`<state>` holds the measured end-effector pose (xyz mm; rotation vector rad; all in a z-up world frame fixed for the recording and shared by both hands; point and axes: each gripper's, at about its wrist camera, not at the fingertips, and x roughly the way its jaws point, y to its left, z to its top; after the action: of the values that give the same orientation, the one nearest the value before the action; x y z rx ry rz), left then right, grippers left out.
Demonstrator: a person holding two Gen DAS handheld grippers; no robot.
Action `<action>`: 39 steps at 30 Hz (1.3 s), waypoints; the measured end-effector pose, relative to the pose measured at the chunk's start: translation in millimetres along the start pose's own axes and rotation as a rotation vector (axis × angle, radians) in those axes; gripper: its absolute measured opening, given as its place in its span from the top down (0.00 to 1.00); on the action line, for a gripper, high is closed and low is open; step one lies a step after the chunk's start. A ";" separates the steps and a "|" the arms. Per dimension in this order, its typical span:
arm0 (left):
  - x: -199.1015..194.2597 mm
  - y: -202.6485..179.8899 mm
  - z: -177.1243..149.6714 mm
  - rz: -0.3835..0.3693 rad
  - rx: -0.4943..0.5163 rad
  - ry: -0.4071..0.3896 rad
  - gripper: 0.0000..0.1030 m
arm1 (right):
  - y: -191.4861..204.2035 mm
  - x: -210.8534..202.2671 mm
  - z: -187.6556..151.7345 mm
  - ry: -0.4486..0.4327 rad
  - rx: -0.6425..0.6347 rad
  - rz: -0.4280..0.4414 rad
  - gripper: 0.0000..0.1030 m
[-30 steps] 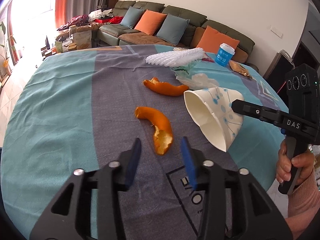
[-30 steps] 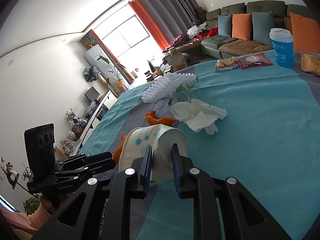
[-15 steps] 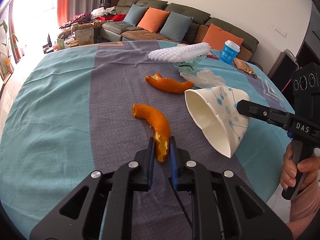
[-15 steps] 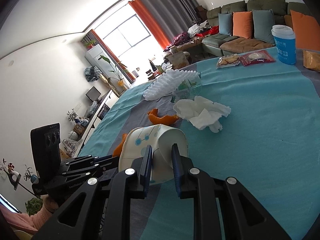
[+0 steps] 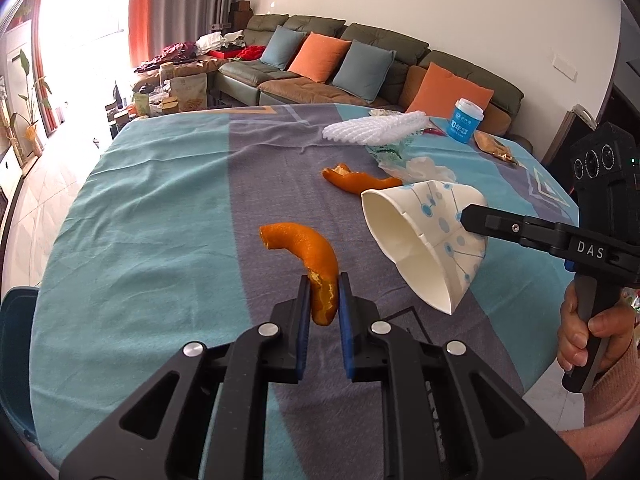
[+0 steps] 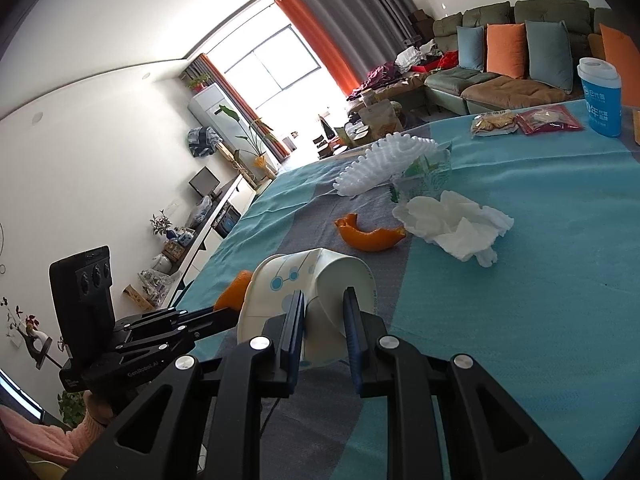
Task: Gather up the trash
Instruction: 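Grasp the orange peel with the left gripper while the right gripper holds the cup, then carry the orange peel and paper cup to the teal bin and release both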
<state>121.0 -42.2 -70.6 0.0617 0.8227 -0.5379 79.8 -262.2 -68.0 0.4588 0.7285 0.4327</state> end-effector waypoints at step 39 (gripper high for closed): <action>-90.4 101.3 -40.7 0.154 -0.154 -0.079 0.87 | 109.2 77.3 4.1 0.133 -0.143 0.186 0.82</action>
<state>91.6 94.8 -49.6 -0.0376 0.7733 -0.3288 110.9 -133.6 -47.6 0.3664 0.7802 0.6904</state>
